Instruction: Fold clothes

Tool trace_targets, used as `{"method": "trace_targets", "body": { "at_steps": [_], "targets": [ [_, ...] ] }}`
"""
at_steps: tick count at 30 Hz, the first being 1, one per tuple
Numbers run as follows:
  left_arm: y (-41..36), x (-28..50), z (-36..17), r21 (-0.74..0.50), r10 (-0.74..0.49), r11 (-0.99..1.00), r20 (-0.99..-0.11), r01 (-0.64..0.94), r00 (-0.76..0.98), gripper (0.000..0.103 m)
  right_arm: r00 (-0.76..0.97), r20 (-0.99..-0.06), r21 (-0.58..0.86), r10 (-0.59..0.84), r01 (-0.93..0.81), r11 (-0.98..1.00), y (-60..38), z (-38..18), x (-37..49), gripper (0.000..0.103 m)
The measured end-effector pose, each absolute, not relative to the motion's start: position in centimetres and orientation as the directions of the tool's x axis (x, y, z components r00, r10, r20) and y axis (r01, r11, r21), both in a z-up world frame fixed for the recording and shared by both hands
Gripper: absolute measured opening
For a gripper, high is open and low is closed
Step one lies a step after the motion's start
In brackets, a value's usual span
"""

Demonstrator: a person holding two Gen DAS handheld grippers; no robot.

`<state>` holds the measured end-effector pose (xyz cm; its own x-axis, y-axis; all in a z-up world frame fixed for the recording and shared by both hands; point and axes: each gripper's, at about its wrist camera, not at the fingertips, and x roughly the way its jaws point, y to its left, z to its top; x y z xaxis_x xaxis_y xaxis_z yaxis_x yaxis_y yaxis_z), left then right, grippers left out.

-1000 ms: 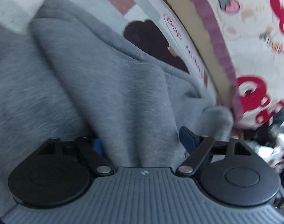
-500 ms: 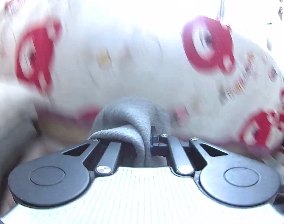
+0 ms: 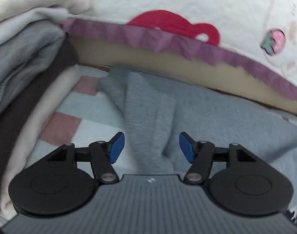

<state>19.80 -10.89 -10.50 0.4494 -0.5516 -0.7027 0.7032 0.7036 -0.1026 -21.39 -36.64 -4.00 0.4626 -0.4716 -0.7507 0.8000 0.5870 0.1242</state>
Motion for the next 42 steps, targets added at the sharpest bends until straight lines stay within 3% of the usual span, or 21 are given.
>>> {"method": "trace_targets", "body": {
  "at_steps": [2,6,9,13,15,20,22,23,24,25,27,29,31,33,35,37,40,41,42],
  "targets": [
    [-11.8,19.5,-10.8,-0.066,-0.544,0.689,-0.705,0.722,0.455,0.064,0.380,-0.750,0.042,-0.542,0.844,0.535,-38.6,-3.8,-22.4,0.060],
    [-13.1,19.2,-11.5,-0.034,-0.545,0.653,-0.716,0.757,0.437,0.072,0.204,-0.756,-0.096,-0.621,0.905,0.414,-43.1,-3.9,-26.3,0.061],
    [-14.9,19.7,-12.8,0.001,-0.537,0.583,-0.749,0.813,0.387,0.079,0.175,-0.793,0.029,-0.584,0.968,0.251,-47.1,-4.0,-32.3,0.061],
    [-17.6,20.4,-14.3,0.191,-0.442,0.563,-0.752,0.804,0.489,0.081,0.171,-0.796,0.194,-0.580,0.981,0.023,-49.2,-4.3,-39.3,0.061],
    [-17.8,21.0,-14.9,0.222,-0.402,0.599,-0.748,0.769,0.529,0.092,0.133,-0.784,0.209,-0.607,0.976,-0.057,-49.3,-4.2,-41.5,0.061],
    [-17.6,22.9,-15.9,0.188,-0.348,0.669,-0.776,0.719,0.526,0.095,0.100,-0.792,0.274,-0.602,0.940,-0.205,-50.4,-5.6,-45.3,0.063],
    [-17.5,23.5,-15.9,0.136,-0.366,0.681,-0.788,0.720,0.495,0.081,0.097,-0.802,0.273,-0.589,0.937,-0.217,-51.3,-6.4,-45.7,0.068],
    [-17.5,23.8,-15.7,0.111,-0.380,0.685,-0.789,0.720,0.483,0.052,0.093,-0.809,0.269,-0.581,0.936,-0.226,-51.8,-6.9,-45.8,0.070],
    [-17.5,24.0,-15.4,0.086,-0.395,0.688,-0.789,0.720,0.471,0.017,0.085,-0.813,0.268,-0.576,0.933,-0.240,-52.4,-7.3,-46.0,0.071],
    [-17.3,24.1,-14.9,0.085,-0.399,0.695,-0.780,0.714,0.482,0.005,0.085,-0.813,0.276,-0.576,0.927,-0.252,-52.7,-7.7,-46.2,0.072],
    [-15.5,23.7,-12.1,0.090,-0.435,0.745,-0.686,0.661,0.583,0.005,0.080,-0.807,0.278,-0.585,0.925,-0.258,-52.9,-8.2,-45.8,0.082],
    [-11.8,23.0,-8.7,-0.001,-0.500,0.795,-0.567,0.606,0.655,0.005,0.067,-0.801,0.268,-0.595,0.929,-0.256,-52.9,-8.6,-45.3,0.084],
    [-7.6,21.9,-7.1,-0.122,-0.516,0.832,-0.525,0.541,0.676,0.006,0.042,-0.802,0.214,-0.596,0.952,-0.220,-53.0,-8.8,-44.3,0.084],
    [-4.5,20.7,-8.2,-0.134,-0.459,0.873,-0.552,0.470,0.696,0.019,0.029,-0.801,0.168,-0.598,0.970,-0.177,-52.9,-8.8,-43.4,0.084],
    [-2.7,20.7,-10.7,-0.115,-0.393,0.898,-0.640,0.424,0.660,0.042,0.022,-0.800,0.154,-0.599,0.973,-0.169,-52.8,-8.9,-43.2,0.084],
    [-1.4,21.2,-13.3,-0.103,-0.342,0.912,-0.724,0.397,0.599,0.041,0.013,-0.803,0.151,-0.596,0.972,-0.182,-53.0,-8.9,-43.2,0.084],
    [0.0,21.9,-14.9,-0.191,-0.381,0.905,-0.760,0.380,0.526,0.049,-0.021,-0.806,0.094,-0.591,0.982,-0.163,-53.1,-8.8,-42.4,0.083],
    [0.1,22.1,-15.1,-0.204,-0.387,0.904,-0.762,0.375,0.519,0.057,-0.034,-0.798,0.064,-0.602,0.988,-0.140,-53.0,-8.8,-42.0,0.079],
    [0.2,22.2,-15.2,-0.212,-0.390,0.905,-0.761,0.369,0.519,0.062,-0.045,-0.789,0.034,-0.612,0.993,-0.117,-52.8,-8.8,-41.5,0.065]
  ]
}}
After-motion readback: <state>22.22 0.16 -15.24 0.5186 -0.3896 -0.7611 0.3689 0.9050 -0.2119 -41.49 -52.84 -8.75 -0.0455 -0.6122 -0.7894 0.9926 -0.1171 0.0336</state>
